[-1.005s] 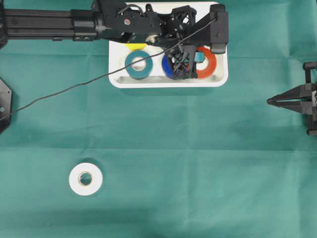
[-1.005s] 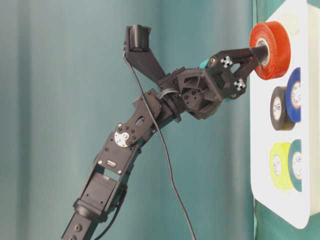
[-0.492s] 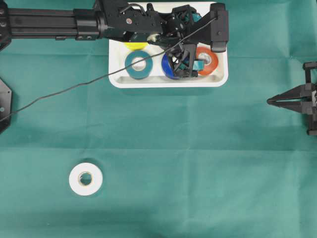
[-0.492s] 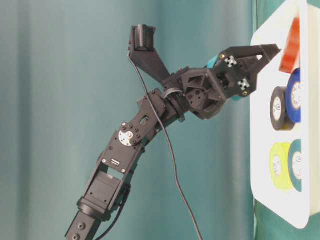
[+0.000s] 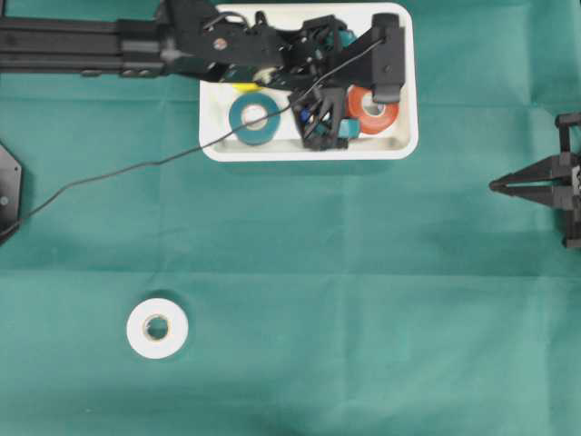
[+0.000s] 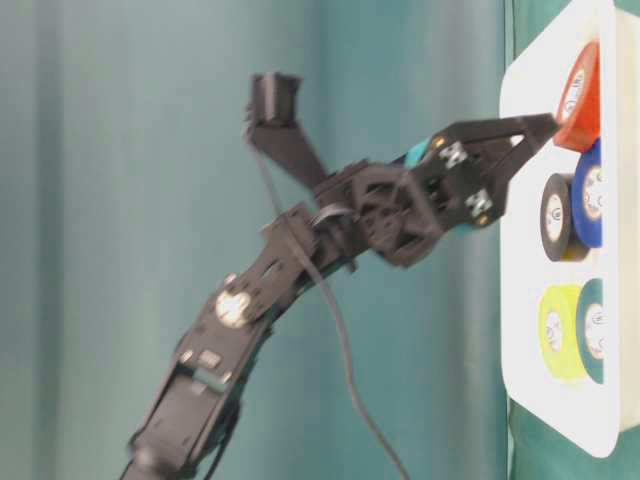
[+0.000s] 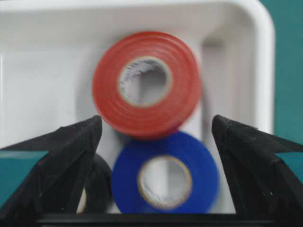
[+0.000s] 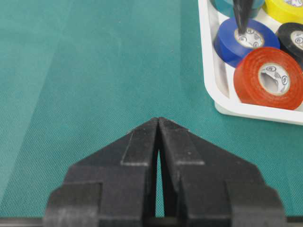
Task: Put the tape into the white case with the left arm.
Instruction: 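Open the left gripper to release the red roll, then withdraw the open left gripper to the left side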
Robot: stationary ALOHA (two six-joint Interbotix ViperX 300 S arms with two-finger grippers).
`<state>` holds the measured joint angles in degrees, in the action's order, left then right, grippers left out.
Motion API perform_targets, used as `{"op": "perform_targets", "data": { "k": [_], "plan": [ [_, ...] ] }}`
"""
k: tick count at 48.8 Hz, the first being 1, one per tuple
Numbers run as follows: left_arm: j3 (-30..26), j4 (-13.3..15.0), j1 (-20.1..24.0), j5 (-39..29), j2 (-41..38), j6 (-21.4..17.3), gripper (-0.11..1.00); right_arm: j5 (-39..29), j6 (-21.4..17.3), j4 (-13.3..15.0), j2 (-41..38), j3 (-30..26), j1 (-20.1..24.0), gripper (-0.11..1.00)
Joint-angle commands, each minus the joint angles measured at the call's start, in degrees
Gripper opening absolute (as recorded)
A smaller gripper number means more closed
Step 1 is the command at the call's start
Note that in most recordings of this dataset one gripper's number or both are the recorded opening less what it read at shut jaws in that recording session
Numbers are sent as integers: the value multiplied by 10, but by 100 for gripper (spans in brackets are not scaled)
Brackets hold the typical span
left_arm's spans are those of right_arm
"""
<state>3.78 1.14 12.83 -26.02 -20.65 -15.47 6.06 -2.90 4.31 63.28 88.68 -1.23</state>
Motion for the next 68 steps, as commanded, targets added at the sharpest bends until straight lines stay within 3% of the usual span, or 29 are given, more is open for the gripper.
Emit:
{"op": "perform_targets", "data": {
  "k": [1, 22, 45, 68],
  "plan": [
    [16, 2, -11, 4, 54, 1, 95, 5, 0, 0, -3, -6, -1, -9],
    [169, 4, -26, 11, 199, 3, 95, 6, 0, 0, -3, -6, -1, -9],
    [409, 4, -34, 143, 376, 2, 94, 5, 0, 0, -3, -6, -1, -9],
    [558, 4, -34, 149, 544, 3, 93, 5, 0, 0, -3, -6, -1, -9]
  ]
}}
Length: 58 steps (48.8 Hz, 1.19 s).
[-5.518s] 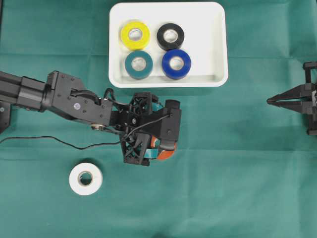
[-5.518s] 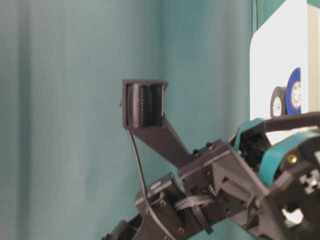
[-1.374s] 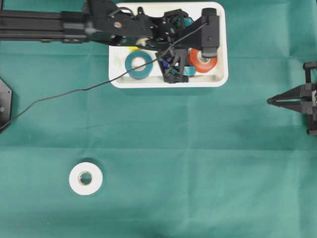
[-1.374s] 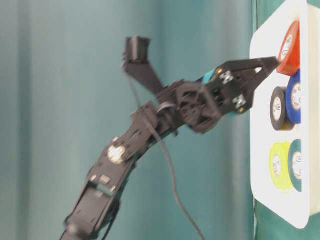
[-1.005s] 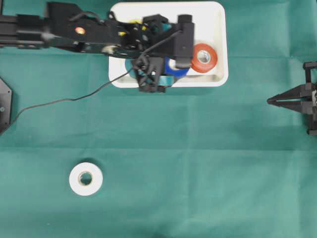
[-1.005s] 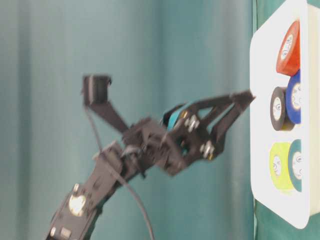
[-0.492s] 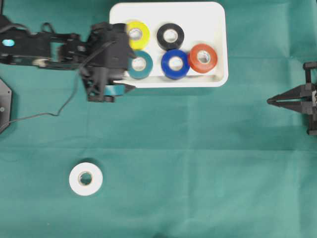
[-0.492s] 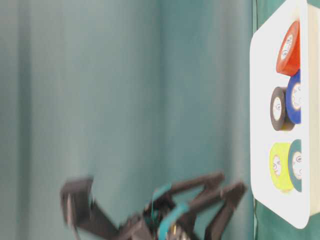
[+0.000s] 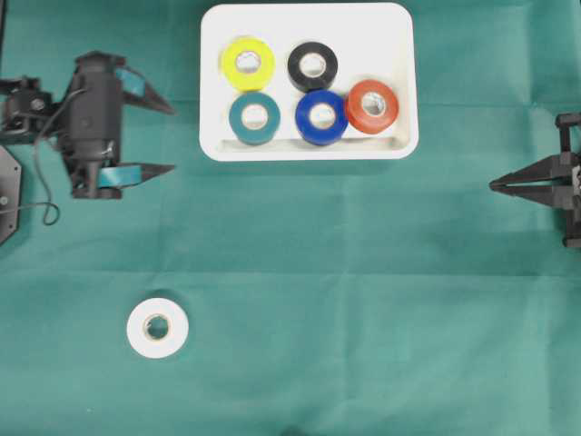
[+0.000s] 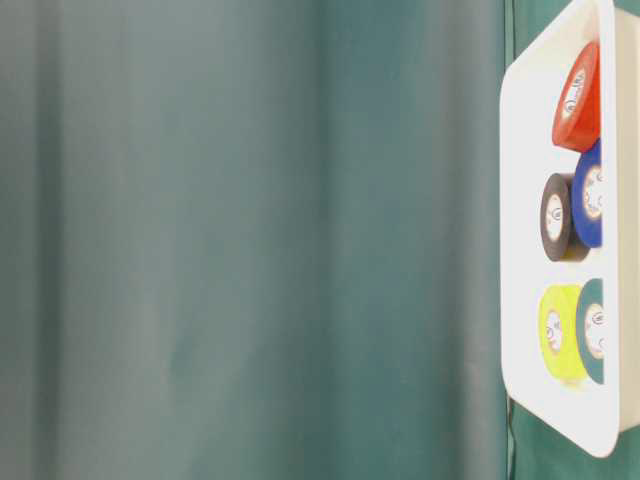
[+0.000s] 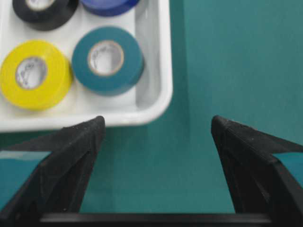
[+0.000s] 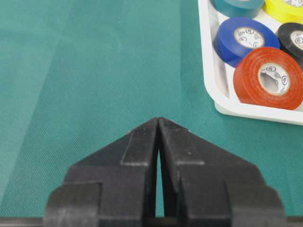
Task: Put the tape into the white case with the left arm.
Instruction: 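Withdraw the open left gripper to the left side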
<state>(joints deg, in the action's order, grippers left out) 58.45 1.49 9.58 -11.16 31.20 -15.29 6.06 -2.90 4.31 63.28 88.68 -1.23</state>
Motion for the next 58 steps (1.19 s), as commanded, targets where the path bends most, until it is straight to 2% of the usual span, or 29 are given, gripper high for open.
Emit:
{"op": "perform_targets", "data": {
  "k": [1, 9, 18, 45, 58],
  "plan": [
    [17, 1, -2, 1, 32, 1, 93, 5, 0, 0, -3, -6, -1, -9],
    [56, 2, -8, -2, 83, 13, 93, 5, 0, 0, -3, -6, -1, -9],
    [76, 2, -28, -7, 120, 25, 93, 5, 0, 0, -3, -6, -1, -9],
    [95, 2, -145, -57, 152, 25, 93, 6, 0, 0, -3, -6, -1, -9],
    [101, 2, -175, -69, 183, 25, 93, 6, 0, 0, -3, -6, -1, -9]
  ]
}}
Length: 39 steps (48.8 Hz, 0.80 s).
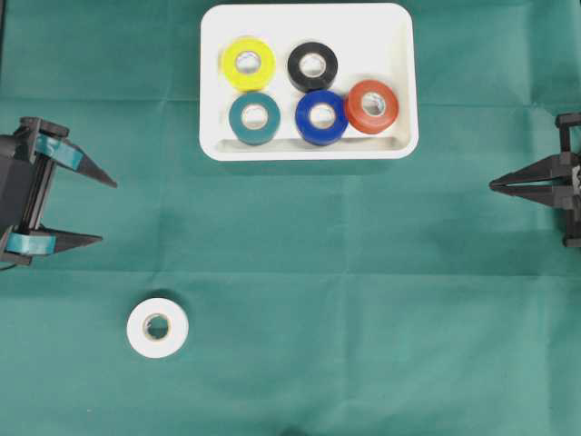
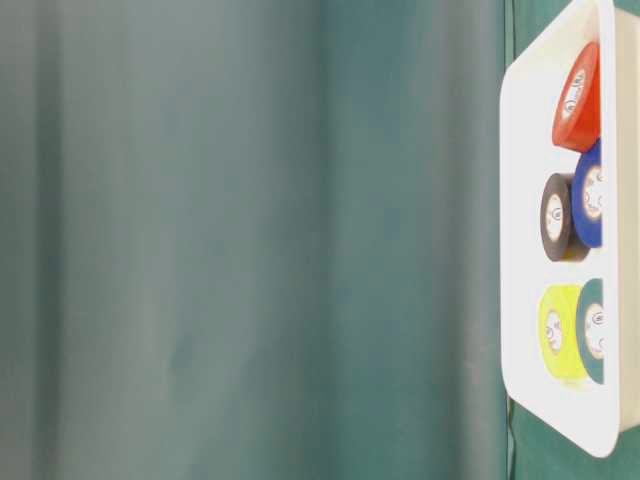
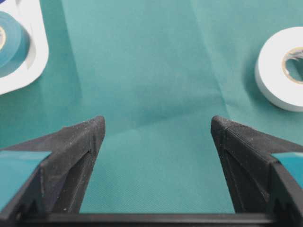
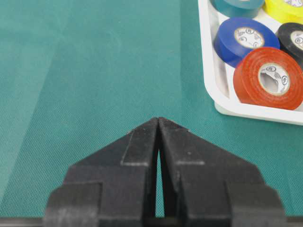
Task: Put the tape into the white case with the left arm.
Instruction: 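Withdraw the open left gripper to the left side, then move the left gripper down over the white tape roll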
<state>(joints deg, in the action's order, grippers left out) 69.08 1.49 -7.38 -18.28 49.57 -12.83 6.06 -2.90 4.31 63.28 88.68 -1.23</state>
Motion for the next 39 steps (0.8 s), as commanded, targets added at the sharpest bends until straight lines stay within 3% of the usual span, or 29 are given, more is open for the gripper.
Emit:
{"op": "perform_targets", "data": {
  "k": [1, 18, 39],
  "plan": [
    [-5, 1, -7, 2, -2, 0, 93, 6, 0, 0, -3, -6, -1, -9],
    [-28, 2, -54, 4, -86, 1, 93, 6, 0, 0, -3, -6, -1, -9],
    [-113, 2, -126, 6, -243, 10, 92, 6, 0, 1, -3, -6, -1, -9]
  ]
}}
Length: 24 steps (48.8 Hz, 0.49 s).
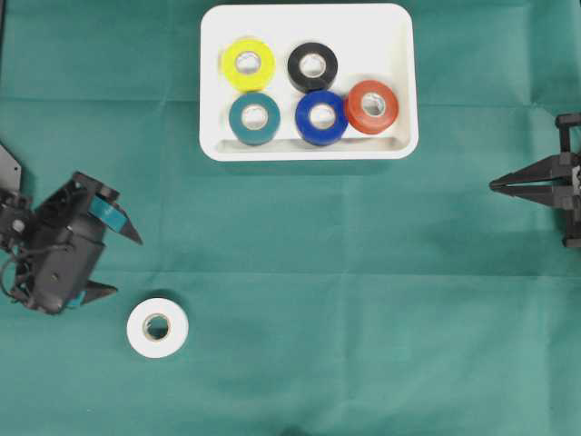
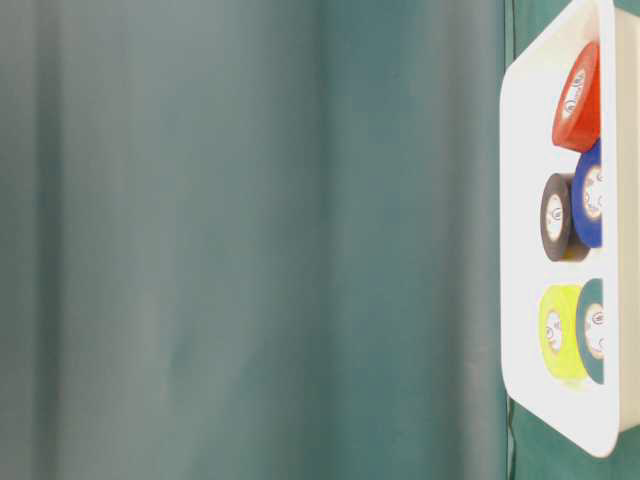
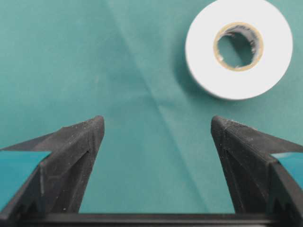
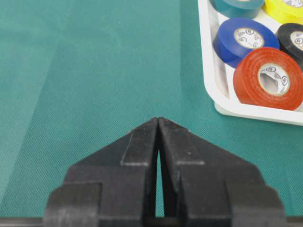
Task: Put the tape into the white case with the left arm.
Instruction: 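Move the left gripper down over the white tape roll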
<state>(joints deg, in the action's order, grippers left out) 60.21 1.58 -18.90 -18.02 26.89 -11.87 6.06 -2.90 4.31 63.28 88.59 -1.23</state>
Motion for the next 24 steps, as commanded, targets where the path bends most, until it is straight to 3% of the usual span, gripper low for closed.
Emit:
{"op": "perform_targets", "data": {
  "k": [1, 24],
  "plan": [
    [-28, 1, -12, 4, -21, 0, 92, 7, 0, 0, -3, -5, -1, -9],
    [-119, 1, -45, 4, -152, 0, 91, 7, 0, 0, -3, -5, -1, -9]
  ]
}}
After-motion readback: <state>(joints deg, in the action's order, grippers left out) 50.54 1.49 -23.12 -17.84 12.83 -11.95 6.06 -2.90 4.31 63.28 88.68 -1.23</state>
